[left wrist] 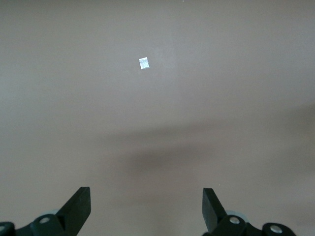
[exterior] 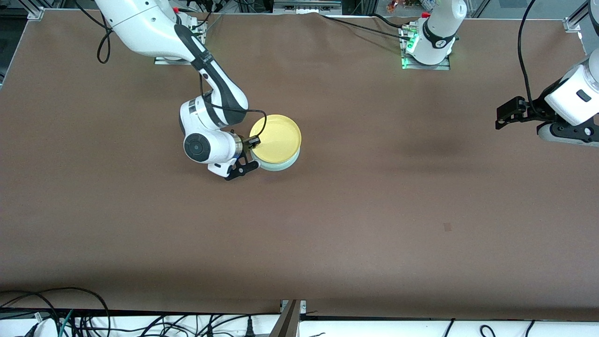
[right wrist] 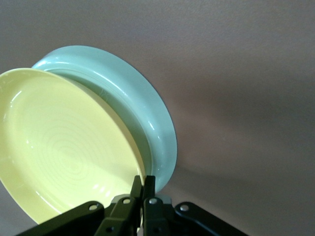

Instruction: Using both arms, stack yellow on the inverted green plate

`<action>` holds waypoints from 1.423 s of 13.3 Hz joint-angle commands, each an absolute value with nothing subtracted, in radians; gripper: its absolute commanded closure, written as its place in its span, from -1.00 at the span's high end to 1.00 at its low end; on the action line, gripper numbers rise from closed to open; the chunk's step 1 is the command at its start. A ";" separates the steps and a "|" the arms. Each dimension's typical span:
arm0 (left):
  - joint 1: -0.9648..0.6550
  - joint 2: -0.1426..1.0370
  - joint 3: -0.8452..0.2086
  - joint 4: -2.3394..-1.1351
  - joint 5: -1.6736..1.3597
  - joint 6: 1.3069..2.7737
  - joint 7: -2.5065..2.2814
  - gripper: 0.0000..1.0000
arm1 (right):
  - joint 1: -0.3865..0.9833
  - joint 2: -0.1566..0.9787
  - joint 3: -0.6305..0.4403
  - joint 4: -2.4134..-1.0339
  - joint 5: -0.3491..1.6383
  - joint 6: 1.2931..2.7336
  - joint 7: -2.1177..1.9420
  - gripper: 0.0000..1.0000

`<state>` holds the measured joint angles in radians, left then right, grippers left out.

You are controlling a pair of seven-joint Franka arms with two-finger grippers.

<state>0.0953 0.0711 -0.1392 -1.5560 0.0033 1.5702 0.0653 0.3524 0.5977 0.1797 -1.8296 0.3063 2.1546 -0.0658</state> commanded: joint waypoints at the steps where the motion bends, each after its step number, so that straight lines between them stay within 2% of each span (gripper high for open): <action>1: 0.094 0.081 -0.146 -1.536 0.032 1.558 0.061 1.00 | 0.361 0.597 0.170 -1.825 0.325 2.157 -0.084 -1.00; 2: 0.094 0.086 -0.146 -1.536 0.032 1.560 0.061 1.00 | 0.360 0.598 0.170 -1.825 0.325 2.154 -0.080 -1.00; 3: 0.094 0.087 -0.144 -1.536 0.032 1.563 0.061 1.00 | 0.362 0.597 0.170 -1.824 0.325 2.149 -0.068 0.23; 4: 0.095 0.089 -0.146 -1.534 0.031 1.566 0.060 1.00 | 0.359 0.595 0.169 -1.824 0.324 2.148 -0.075 0.99; 8: 0.095 0.089 -0.144 -1.536 0.029 1.563 0.060 1.00 | 0.351 0.461 0.132 -1.813 0.318 2.126 -0.075 1.00; 12: 0.100 0.089 -0.144 -1.536 0.029 1.562 0.060 1.00 | 0.351 0.309 0.011 -1.802 0.263 2.024 -0.077 1.00; 13: 0.101 0.089 -0.143 -1.536 0.029 1.562 0.060 1.00 | 0.351 0.286 -0.027 -1.771 0.205 1.967 -0.077 1.00; 16: 0.103 0.087 -0.144 -1.536 0.029 1.562 0.060 1.00 | 0.350 0.288 -0.110 -1.594 0.102 1.676 -0.080 1.00; 19: 0.097 0.087 -0.144 -1.536 0.029 1.562 0.060 1.00 | 0.350 0.285 -0.133 -1.481 -0.039 1.556 -0.086 1.00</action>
